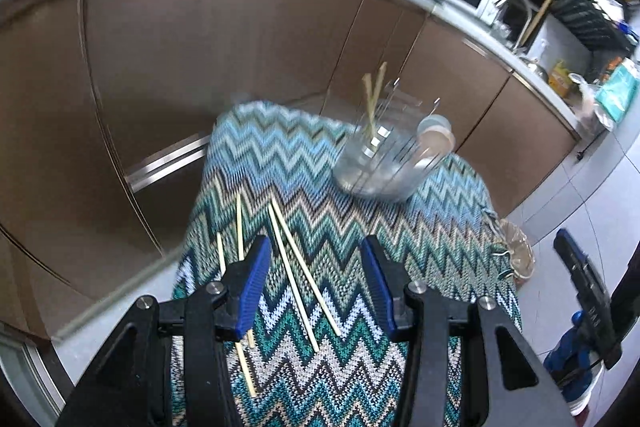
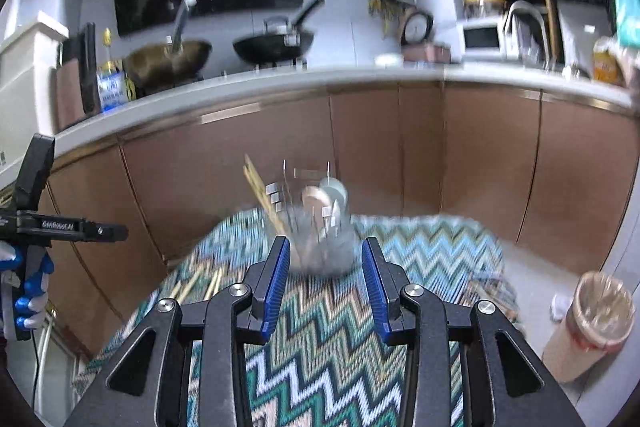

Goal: Organize utensils
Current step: 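Withdraw both tools and move them toward the remaining chopsticks, then grasp a wooden chopstick with the right tool while the left tool grasps another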

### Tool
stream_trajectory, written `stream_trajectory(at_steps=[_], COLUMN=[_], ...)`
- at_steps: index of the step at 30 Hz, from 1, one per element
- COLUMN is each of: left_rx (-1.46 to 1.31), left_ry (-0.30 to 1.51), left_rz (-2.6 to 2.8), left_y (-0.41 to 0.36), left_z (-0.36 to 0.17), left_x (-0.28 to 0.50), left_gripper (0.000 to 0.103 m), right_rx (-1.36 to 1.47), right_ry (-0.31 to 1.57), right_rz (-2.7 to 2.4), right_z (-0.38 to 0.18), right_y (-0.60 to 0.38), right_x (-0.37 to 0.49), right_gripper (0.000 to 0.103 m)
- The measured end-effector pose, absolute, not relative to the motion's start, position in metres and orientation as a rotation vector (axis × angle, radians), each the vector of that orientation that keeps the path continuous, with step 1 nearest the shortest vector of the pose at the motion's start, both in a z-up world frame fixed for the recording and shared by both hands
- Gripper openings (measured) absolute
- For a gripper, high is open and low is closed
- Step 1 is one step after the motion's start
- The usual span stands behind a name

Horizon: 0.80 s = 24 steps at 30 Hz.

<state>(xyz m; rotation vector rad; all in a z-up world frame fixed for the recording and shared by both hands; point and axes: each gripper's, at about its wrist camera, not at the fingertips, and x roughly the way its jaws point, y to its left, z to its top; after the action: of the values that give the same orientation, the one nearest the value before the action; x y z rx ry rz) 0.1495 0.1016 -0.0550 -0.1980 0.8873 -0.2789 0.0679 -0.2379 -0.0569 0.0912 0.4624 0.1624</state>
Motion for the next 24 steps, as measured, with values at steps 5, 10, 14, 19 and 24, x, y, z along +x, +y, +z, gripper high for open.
stream_trajectory(at_steps=[5, 10, 14, 19, 24], left_rx=[-0.200, -0.223, -0.209, -0.209, -0.216], left_ry=[0.975, 1.051, 1.114, 1.173, 1.191], left_rz=[-0.245, -0.248, -0.273, -0.282, -0.291], left_y=[0.103, 0.107, 0.102, 0.102, 0.104], left_z=[-0.089, -0.118, -0.140, -0.162, -0.169], left_x=[0.178, 0.205, 0.221, 0.240, 0.254], left_gripper=[0.045, 0.044, 0.043, 0.040, 0.039], right_rx=[0.086, 0.081, 0.070, 0.032, 0.011], right_ry=[0.590, 0.705, 0.757, 0.821, 0.856], right_rz=[0.218, 0.297, 0.343, 0.406, 0.447], right_z=[-0.091, -0.120, -0.132, -0.145, -0.156], right_y=[-0.228, -0.204, -0.184, -0.152, -0.131], right_x=[0.094, 0.125, 0.148, 0.173, 0.192], right_gripper=[0.037, 0.037, 0.037, 0.037, 0.037])
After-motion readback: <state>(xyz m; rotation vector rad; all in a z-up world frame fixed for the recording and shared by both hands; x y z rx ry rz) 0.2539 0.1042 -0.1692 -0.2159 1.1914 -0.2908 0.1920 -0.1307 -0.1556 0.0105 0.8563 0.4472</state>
